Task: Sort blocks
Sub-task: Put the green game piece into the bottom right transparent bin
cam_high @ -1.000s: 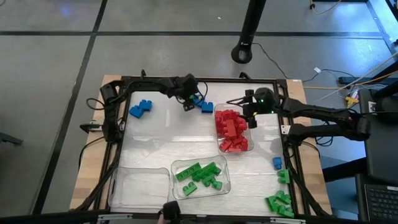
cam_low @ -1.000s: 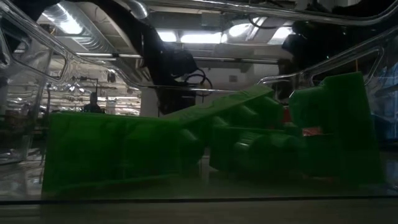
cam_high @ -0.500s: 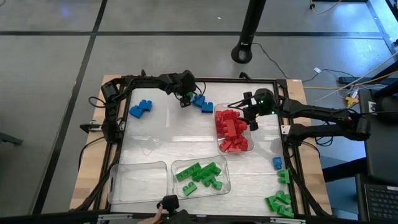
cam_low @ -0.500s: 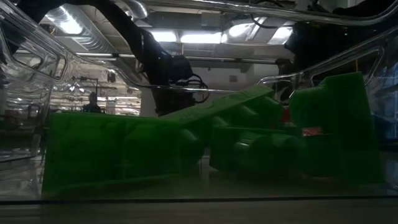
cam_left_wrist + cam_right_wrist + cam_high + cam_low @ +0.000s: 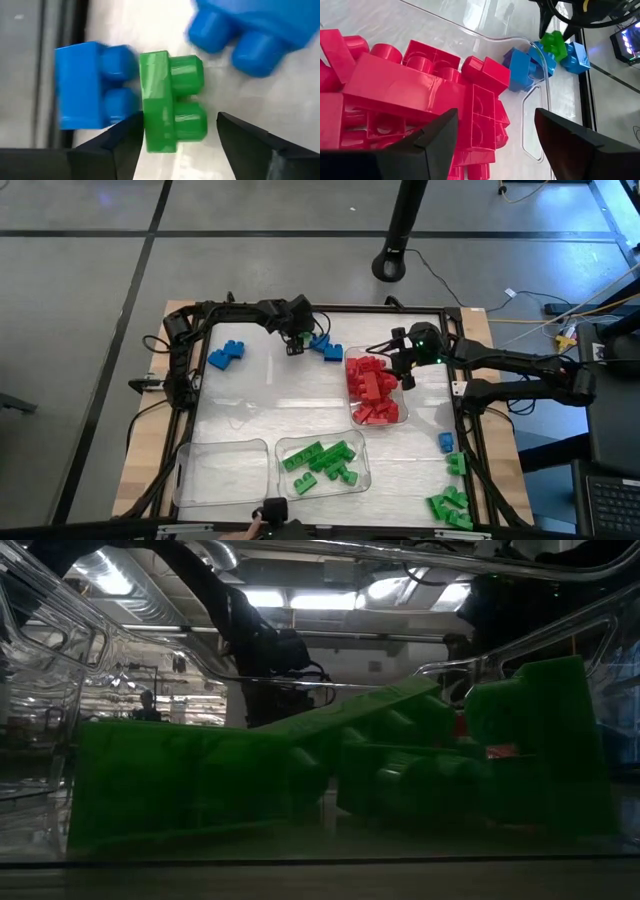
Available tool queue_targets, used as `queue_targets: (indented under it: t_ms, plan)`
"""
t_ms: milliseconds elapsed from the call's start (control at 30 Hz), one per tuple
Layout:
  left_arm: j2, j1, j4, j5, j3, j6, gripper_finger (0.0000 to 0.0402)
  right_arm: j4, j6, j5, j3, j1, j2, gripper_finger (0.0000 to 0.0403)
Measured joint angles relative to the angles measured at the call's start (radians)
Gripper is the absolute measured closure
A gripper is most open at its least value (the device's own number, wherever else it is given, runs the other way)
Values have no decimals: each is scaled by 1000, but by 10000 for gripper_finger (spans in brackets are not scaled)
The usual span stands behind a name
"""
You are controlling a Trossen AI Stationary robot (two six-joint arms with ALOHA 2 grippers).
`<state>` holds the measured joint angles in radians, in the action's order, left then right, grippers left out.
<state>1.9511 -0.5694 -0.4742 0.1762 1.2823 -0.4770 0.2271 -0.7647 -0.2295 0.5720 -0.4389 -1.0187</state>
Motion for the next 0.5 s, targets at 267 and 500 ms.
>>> queue_targets:
  t_ms: [267,500]
  plan:
    - [0,0,-10,-58,0,15,185,0,0,0,0,0,0,141]
    - [11,0,7,-43,-1,58,186,-2,0,0,0,0,-1,141]
